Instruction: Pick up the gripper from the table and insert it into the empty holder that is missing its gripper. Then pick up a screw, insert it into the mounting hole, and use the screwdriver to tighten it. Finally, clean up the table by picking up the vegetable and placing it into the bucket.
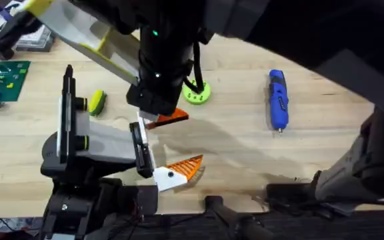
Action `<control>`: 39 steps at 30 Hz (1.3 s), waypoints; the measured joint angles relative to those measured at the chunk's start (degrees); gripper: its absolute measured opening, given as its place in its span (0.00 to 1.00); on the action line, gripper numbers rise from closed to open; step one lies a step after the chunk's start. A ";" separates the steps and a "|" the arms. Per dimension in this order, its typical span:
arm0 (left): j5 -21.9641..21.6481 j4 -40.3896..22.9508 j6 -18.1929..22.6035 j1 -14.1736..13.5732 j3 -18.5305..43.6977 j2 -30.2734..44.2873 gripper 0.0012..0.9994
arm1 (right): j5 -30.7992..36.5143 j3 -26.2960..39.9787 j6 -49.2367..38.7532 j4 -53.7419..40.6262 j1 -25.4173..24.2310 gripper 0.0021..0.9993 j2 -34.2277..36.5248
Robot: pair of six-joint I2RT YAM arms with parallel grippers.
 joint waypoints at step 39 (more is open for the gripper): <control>-0.01 0.00 0.07 0.00 0.00 0.00 0.99 | -0.02 -0.53 0.04 0.86 0.02 0.00 0.00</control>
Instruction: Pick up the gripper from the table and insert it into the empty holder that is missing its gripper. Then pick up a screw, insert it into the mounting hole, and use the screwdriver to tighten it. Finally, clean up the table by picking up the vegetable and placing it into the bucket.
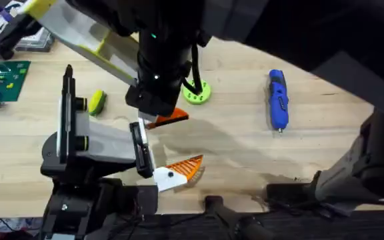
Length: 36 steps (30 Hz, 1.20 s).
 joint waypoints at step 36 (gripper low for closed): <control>0.02 0.02 0.90 0.00 0.00 0.00 0.99 | -0.02 0.22 0.20 -0.48 -0.02 0.00 -0.22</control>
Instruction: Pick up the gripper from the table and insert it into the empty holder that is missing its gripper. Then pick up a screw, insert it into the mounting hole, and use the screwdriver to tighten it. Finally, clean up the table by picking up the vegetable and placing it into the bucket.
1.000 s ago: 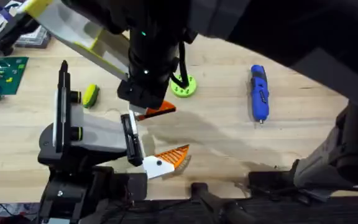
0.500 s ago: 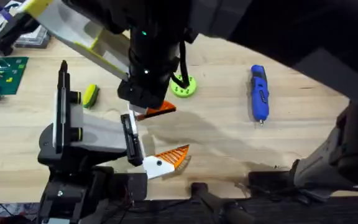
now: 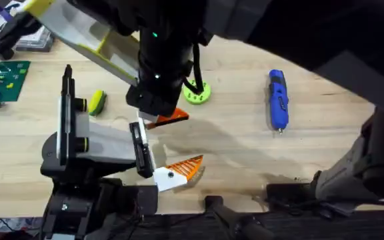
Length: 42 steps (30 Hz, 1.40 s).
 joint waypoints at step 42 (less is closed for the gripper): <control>0.00 0.00 0.20 0.00 0.00 0.00 0.99 | -0.18 1.31 0.66 -1.33 0.00 0.00 -0.11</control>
